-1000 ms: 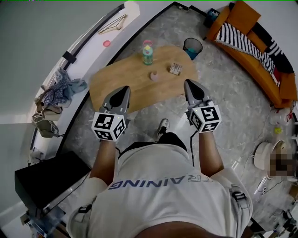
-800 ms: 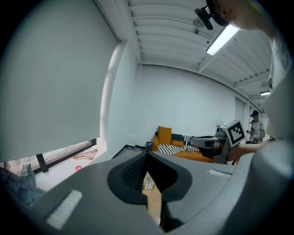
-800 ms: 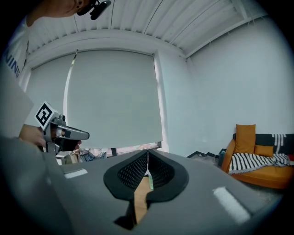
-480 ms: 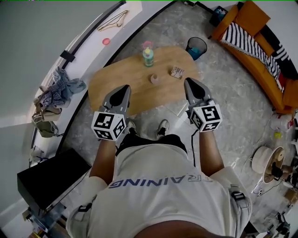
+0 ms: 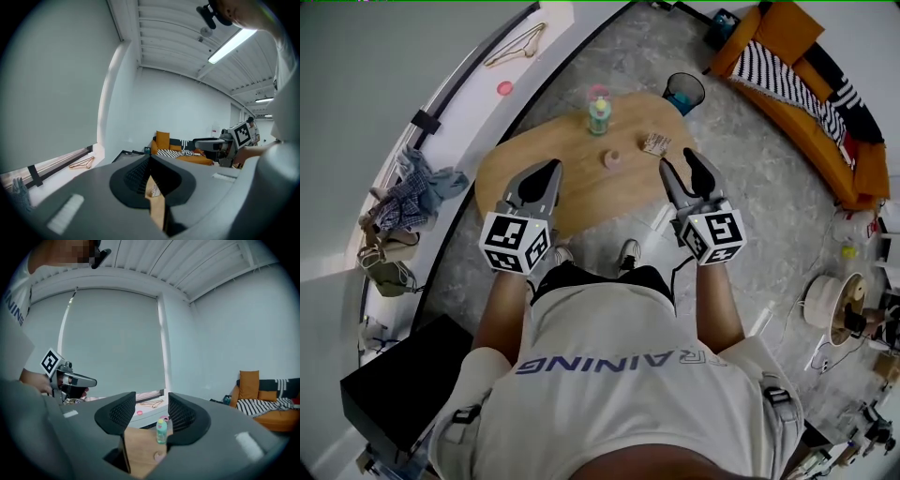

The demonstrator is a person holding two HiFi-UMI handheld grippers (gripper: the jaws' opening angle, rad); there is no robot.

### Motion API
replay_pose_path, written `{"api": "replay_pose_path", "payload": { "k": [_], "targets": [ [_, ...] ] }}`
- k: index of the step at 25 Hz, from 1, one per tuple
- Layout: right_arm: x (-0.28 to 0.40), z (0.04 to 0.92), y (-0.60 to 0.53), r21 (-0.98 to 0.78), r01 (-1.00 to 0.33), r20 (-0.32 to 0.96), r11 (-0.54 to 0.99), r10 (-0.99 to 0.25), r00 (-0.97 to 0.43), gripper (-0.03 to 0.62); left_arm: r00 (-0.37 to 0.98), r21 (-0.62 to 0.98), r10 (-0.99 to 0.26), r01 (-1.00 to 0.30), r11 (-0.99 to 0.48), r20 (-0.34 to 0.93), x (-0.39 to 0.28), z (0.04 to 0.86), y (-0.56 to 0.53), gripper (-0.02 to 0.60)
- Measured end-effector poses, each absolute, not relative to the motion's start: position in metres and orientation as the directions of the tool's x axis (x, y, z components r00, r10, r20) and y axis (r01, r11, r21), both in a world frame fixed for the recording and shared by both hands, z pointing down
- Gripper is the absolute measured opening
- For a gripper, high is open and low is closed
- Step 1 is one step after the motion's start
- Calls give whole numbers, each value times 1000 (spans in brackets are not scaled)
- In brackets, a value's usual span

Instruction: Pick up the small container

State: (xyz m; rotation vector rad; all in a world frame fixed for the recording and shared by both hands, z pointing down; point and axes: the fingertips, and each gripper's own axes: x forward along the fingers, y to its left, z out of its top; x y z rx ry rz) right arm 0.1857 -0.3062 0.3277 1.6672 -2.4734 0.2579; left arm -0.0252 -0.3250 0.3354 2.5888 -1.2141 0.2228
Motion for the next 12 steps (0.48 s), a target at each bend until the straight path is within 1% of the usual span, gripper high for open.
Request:
{"api": "replay_pose_path", "payload": {
  "k": [6, 8, 12],
  "targets": [
    [176, 334, -305, -62, -922, 243, 383, -890, -386, 389, 644, 197, -725, -765, -614, 243, -32, 336, -326, -2],
    [176, 338, -307, -74, -920, 252, 386, -885, -392, 427, 641, 204, -727, -767, -608, 245, -32, 338, -326, -2],
    [175, 364, -309, -94, -908, 309, 407, -856, -415, 459, 627, 215, -730, -779, -589, 272, -30, 351, -325, -2]
  ]
}}
